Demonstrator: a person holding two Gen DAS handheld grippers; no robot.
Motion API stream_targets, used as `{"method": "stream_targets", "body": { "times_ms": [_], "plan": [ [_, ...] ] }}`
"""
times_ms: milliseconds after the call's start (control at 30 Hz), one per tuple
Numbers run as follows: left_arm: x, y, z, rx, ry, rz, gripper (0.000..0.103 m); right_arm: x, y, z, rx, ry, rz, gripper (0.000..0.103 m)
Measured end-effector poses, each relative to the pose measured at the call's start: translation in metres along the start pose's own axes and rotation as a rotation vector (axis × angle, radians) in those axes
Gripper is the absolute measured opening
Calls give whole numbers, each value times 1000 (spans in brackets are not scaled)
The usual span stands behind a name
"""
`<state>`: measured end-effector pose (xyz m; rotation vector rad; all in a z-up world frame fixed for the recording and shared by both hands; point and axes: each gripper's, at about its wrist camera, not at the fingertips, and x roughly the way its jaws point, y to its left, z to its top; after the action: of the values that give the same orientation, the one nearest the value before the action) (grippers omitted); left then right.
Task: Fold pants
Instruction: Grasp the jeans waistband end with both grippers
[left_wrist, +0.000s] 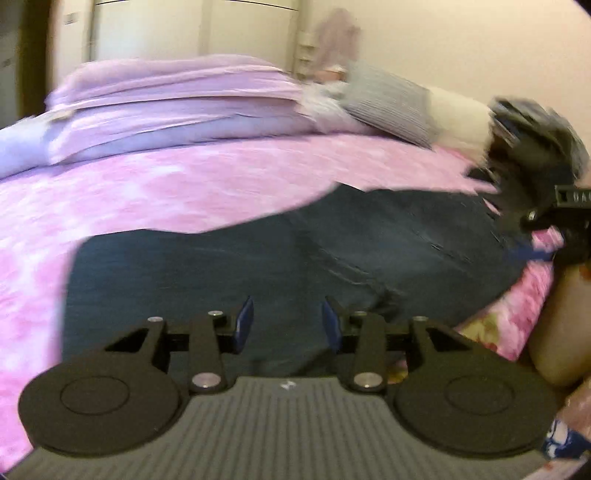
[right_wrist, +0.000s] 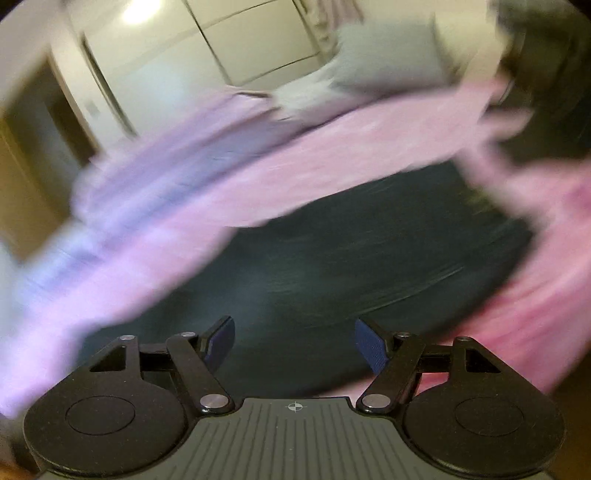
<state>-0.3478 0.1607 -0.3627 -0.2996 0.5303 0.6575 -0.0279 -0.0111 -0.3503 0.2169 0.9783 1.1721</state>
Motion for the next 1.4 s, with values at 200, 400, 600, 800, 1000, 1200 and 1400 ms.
{"method": "stream_targets", "body": {
  "times_ms": [200, 400, 600, 800, 1000, 1200, 1400],
  "plan": [
    [-46, 79, -18, -272, 8, 124, 36, 78, 33, -13, 196, 210, 173, 69],
    [-62, 116, -37, -431, 18, 118, 36, 110, 62, -18, 122, 182, 27, 49],
    [-56, 116, -40, -405, 24, 81, 33, 87, 82, -22, -65, -5, 52, 2],
    [-42, 109, -42, -361, 62, 67, 30, 82, 42, -29, 9, 46, -84, 2],
    [-41, 110, -42, -353, 70, 78, 27, 66, 49, -26, -53, -48, -55, 2],
    [-39, 111, -43, -336, 96, 93, 28, 87, 39, -24, -42, 44, -85, 5],
    [-44, 126, -17, -326, 70, 151, 25, 69, 58, 1, -200, 25, -165, 31]
  ]
}}
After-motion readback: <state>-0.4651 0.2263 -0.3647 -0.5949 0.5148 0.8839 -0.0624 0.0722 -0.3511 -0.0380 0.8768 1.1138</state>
